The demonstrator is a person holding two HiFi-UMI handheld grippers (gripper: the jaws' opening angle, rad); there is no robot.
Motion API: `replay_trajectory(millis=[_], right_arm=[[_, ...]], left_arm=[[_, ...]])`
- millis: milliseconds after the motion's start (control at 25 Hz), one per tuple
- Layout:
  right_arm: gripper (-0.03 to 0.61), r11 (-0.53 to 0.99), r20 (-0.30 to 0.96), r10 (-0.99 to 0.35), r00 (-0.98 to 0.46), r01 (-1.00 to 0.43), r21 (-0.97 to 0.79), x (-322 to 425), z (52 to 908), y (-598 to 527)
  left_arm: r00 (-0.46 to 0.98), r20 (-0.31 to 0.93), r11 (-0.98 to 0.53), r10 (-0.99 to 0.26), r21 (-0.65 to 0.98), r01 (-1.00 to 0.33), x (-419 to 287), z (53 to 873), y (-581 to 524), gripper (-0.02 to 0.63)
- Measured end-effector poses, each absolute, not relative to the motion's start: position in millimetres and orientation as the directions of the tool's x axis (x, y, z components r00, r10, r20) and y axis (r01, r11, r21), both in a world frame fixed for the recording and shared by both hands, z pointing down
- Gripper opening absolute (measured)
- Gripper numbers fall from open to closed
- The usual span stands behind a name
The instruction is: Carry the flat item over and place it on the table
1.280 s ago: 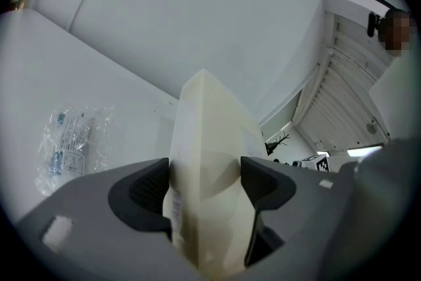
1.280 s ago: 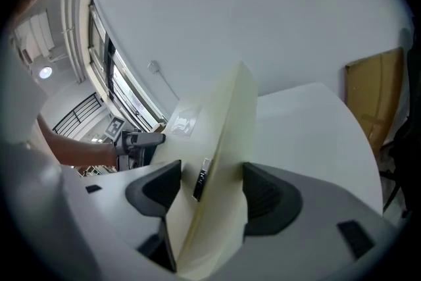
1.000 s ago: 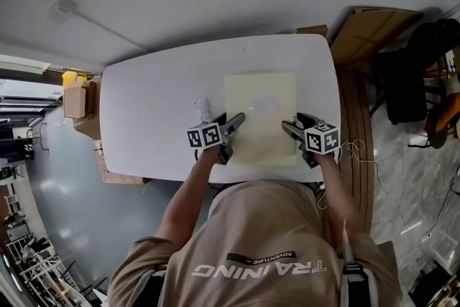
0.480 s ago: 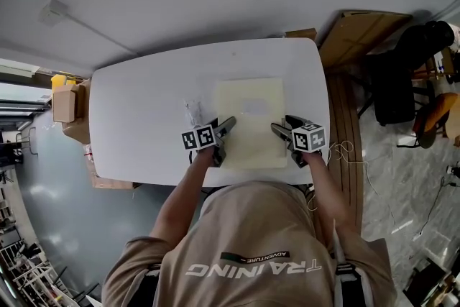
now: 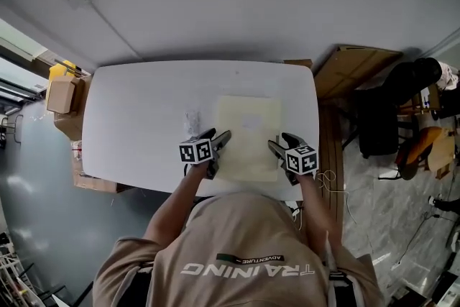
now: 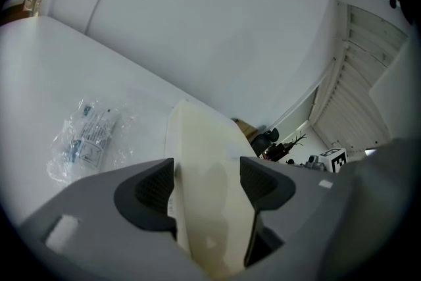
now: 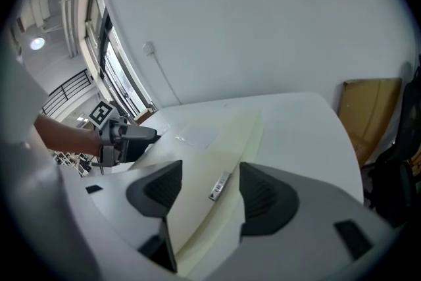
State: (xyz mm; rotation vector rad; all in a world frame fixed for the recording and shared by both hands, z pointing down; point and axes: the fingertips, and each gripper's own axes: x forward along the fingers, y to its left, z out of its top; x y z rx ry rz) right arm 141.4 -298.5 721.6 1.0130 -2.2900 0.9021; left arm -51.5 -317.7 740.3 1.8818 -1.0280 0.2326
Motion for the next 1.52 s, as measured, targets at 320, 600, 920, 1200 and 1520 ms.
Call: replay_trajectory(millis=[320, 600, 920, 1200, 1520], right_arm=[[0.276, 0.545, 0.488, -0.602, -0.632, -0.772, -0.326, 132, 651, -294], [0.251, 0.636, 0.281, -0.704, -0.652, -0.755, -0.158, 111, 548, -305], [0.049, 0.579, 0.088, -0.812, -0.577, -0.815, -0.005, 113, 455, -322], [0.014, 0.607, 0.043, -0.795, -0.605, -0.795, 0.026, 108, 415, -316], [0.008, 0.641, 0.049, -0.767, -0.639, -0.765, 0.063, 82, 399, -323]], left_arm=[[0.694, 0.385, -0.463, -0.609, 0.538, -0.704, -45, 667, -306, 0.298], [0.761, 0.17, -0.723, -0.626, 0.239, -0.648, -31, 553, -315, 0.285], [0.76, 0.008, -0.758, -0.65, 0.072, -0.649, -37, 463, -325, 0.123], [0.76, -0.036, -0.76, -0.649, -0.011, -0.65, -28, 421, -320, 0.005], [0.71, -0.013, -0.71, -0.704, 0.002, -0.705, -43, 408, -327, 0.005]])
